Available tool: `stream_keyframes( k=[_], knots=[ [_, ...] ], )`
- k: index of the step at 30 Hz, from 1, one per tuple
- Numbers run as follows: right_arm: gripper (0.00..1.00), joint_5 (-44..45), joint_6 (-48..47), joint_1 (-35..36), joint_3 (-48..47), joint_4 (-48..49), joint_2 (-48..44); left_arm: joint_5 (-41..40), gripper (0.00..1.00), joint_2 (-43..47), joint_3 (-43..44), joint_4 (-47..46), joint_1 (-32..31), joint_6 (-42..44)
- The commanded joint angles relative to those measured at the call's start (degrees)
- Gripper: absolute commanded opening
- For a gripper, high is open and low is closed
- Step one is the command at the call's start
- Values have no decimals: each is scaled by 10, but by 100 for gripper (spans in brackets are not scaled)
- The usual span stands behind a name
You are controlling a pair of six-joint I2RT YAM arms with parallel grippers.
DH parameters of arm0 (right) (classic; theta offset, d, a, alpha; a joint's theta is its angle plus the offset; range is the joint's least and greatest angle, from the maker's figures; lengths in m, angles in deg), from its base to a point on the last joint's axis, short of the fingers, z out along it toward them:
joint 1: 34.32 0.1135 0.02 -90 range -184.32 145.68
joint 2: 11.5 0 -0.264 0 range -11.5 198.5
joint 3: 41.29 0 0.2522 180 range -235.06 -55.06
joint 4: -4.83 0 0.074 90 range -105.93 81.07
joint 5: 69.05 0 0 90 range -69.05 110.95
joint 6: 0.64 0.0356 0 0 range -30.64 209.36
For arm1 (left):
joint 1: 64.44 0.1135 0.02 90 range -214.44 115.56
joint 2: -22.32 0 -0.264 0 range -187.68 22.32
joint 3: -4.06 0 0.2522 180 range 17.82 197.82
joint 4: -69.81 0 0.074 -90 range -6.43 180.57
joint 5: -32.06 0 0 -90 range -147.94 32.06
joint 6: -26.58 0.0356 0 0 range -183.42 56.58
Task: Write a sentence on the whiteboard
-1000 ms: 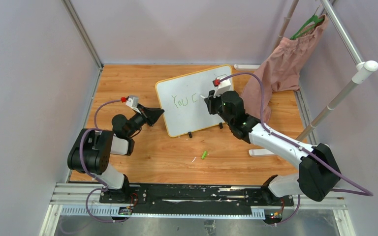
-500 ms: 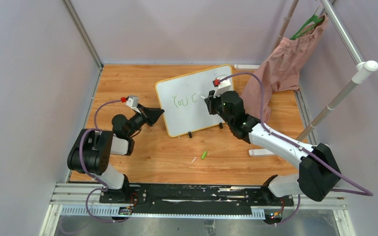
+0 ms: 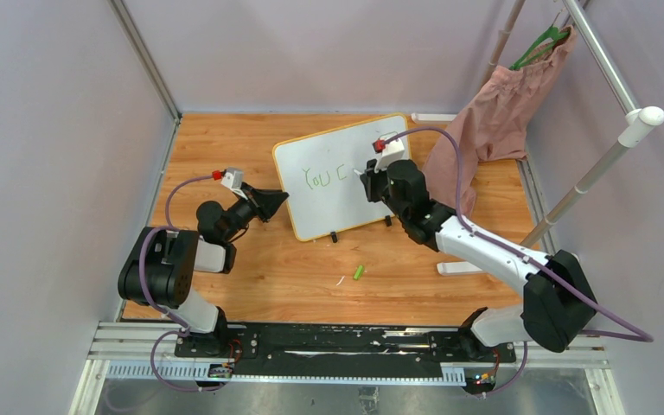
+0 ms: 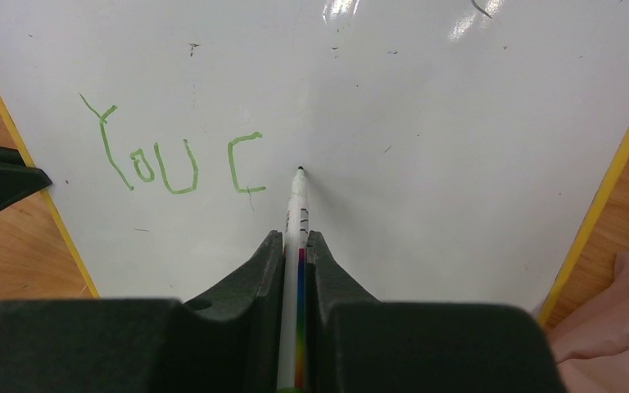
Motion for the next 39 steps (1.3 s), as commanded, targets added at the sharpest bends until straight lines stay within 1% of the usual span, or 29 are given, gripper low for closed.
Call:
stream_keyframes(
  k=[1,11,39],
  knots=[
    [0,12,-8,-7,-22,1,3,-10,0,6,0,12,-2,30],
    [0,-5,5,-6,20,12,-37,-10,0,6,0,12,-3,29],
    [0,-4,11,-6,27,-8,-21,-8,0,5,2,13,-3,27]
  ],
)
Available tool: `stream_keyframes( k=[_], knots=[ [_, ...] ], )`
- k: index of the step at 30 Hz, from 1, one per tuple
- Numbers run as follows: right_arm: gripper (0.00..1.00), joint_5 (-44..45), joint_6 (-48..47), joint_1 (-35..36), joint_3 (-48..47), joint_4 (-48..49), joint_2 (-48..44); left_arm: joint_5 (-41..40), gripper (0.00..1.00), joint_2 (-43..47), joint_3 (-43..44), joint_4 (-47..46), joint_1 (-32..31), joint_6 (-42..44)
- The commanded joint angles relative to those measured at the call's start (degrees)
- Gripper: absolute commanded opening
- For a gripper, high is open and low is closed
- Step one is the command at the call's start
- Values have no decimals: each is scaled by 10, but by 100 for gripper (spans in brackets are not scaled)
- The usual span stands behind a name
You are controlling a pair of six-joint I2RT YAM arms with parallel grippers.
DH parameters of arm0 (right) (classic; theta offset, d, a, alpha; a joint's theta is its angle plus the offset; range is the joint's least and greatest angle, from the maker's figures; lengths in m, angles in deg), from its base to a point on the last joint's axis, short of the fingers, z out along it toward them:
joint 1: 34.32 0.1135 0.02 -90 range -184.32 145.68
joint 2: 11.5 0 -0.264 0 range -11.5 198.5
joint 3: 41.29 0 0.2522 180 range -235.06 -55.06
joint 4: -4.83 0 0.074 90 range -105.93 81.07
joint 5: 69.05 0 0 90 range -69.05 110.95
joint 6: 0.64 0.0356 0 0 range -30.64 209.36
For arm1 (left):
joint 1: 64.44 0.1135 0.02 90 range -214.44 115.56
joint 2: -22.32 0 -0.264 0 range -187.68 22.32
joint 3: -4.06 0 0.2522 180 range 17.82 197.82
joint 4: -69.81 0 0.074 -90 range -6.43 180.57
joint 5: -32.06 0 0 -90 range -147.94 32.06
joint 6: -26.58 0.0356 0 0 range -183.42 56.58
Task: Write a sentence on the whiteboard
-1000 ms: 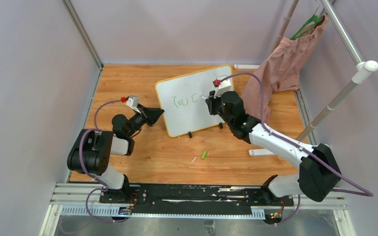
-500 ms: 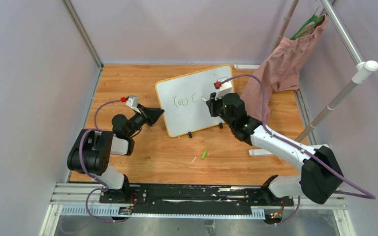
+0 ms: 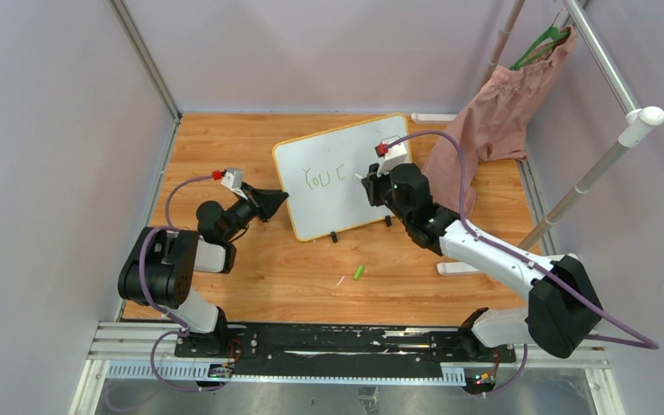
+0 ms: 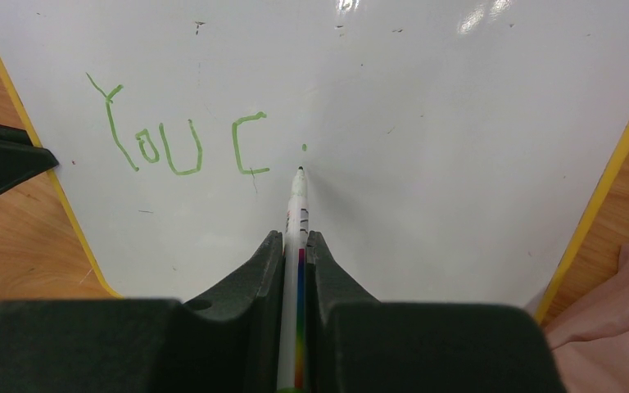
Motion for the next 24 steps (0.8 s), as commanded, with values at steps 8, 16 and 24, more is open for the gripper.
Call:
stream_keyframes(
  k=[8,16,24],
  knots=[
    [0,16,6,-7,-9,-13,16,-7,0,6,2,13,-5,29],
    [0,22,3,-7,-25,-14,24,-7,0,6,2,13,-6,29],
    [0,23,-5,-8,-57,-20,39,-7,0,6,2,13,-6,29]
  ],
)
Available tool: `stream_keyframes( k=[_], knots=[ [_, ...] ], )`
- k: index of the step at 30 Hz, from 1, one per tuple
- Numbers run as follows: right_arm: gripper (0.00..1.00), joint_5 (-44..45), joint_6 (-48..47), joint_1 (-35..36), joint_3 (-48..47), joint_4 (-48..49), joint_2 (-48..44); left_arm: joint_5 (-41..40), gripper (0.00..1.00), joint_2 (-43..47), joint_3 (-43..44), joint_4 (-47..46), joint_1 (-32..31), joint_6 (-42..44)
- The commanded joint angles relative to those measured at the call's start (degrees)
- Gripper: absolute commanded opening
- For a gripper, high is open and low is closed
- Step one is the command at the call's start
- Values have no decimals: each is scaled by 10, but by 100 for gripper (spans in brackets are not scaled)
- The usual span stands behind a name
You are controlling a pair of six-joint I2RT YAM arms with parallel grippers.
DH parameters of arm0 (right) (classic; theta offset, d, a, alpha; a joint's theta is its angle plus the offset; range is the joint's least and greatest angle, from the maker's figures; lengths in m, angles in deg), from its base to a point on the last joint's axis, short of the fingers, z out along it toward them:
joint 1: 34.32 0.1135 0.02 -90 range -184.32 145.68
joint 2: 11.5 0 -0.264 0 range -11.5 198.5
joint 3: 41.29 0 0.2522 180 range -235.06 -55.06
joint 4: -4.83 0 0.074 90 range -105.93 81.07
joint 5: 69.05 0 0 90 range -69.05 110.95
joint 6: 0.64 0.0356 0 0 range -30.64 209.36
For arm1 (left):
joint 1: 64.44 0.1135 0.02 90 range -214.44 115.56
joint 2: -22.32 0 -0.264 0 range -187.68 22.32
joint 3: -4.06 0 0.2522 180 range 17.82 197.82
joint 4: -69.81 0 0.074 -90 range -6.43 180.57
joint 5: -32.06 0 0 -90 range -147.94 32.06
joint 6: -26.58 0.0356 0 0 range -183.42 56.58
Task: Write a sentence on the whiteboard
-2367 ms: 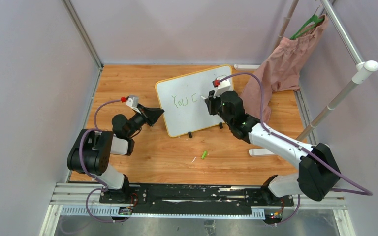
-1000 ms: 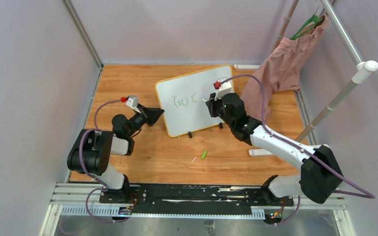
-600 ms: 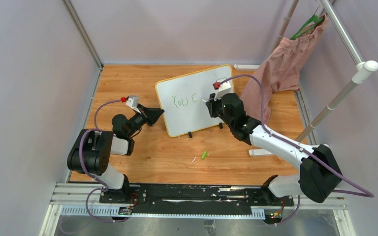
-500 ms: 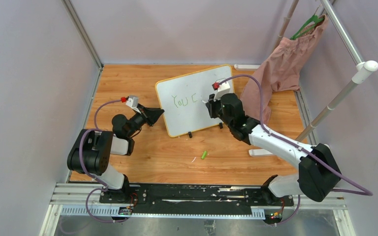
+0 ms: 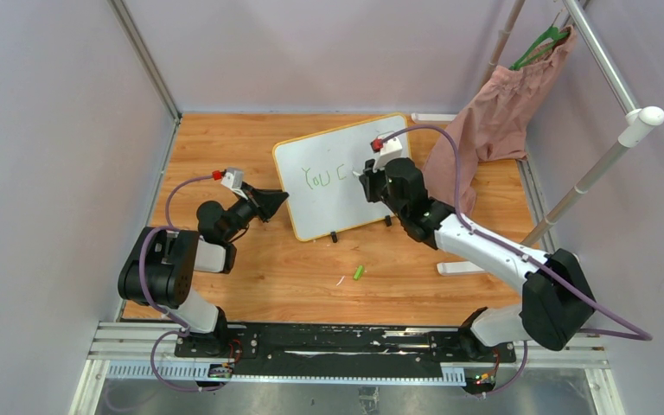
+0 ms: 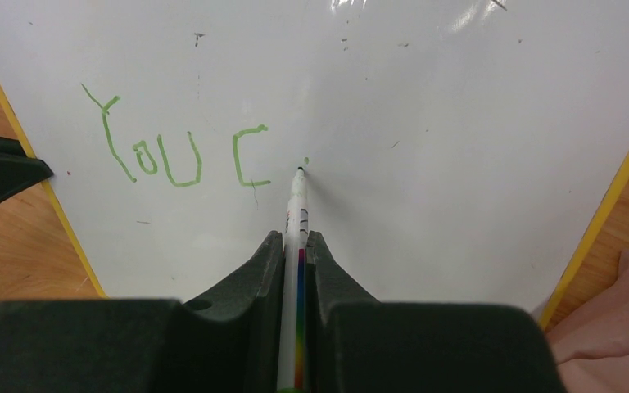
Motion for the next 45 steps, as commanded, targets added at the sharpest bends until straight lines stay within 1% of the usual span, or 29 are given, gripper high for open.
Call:
stream_keyframes(
  k=[1,11,23,45],
  knots=[
    [0,18,-6,-8,-33,-3,16,-4,0,6,3,12,-3,28],
    [0,3,-6,-9,-51,1,30,-4,0,6,3,14,-4,28],
    [0,-24,0,-1,-35,9,28,-4,0,5,4,14,-4,27],
    [0,-9,-4,0,1,-10,12,-3,0,6,5,15,-4,27]
  ],
)
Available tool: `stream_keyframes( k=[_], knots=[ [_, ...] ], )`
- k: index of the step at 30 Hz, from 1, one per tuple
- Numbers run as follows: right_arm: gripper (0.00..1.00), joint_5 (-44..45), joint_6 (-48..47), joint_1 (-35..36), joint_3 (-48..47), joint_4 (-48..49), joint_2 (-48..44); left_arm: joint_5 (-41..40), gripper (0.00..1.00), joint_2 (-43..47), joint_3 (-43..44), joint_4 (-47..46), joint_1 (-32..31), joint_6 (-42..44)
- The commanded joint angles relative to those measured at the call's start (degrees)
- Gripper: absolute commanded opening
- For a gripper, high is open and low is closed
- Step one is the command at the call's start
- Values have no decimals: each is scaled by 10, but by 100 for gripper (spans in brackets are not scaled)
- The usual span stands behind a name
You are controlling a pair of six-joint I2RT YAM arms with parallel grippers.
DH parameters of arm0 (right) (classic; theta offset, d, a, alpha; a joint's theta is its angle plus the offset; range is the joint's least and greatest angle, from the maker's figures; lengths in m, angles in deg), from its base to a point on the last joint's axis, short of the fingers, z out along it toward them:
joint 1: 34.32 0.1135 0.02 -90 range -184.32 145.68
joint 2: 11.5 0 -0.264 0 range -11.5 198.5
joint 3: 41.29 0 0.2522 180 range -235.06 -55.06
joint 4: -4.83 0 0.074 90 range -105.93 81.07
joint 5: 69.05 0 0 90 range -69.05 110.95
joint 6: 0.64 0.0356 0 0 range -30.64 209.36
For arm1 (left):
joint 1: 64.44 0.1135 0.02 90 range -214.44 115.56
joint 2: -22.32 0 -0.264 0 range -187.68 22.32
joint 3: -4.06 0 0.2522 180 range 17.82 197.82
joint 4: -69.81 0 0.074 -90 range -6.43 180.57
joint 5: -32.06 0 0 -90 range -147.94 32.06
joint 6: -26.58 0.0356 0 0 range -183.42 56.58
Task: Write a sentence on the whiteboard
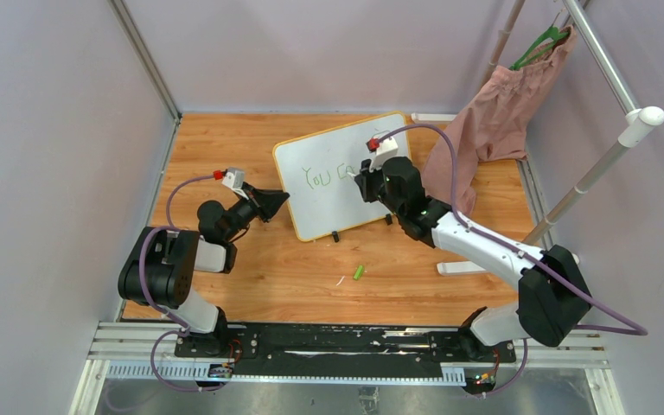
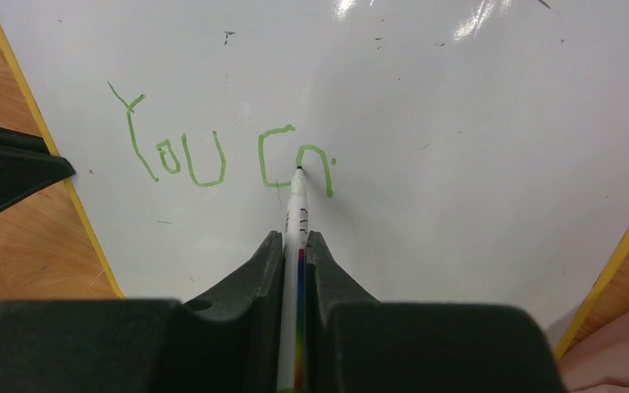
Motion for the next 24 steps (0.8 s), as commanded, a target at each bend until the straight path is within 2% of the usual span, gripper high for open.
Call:
stream_keyframes(
  k=[1,24],
  knots=[
    [0,19,-4,-1,16,-16,-7,-3,0,6,3,10,-3,27],
    [0,40,0,-20,22,-14,-37,-1,0,4,5,12,-3,26]
  ],
)
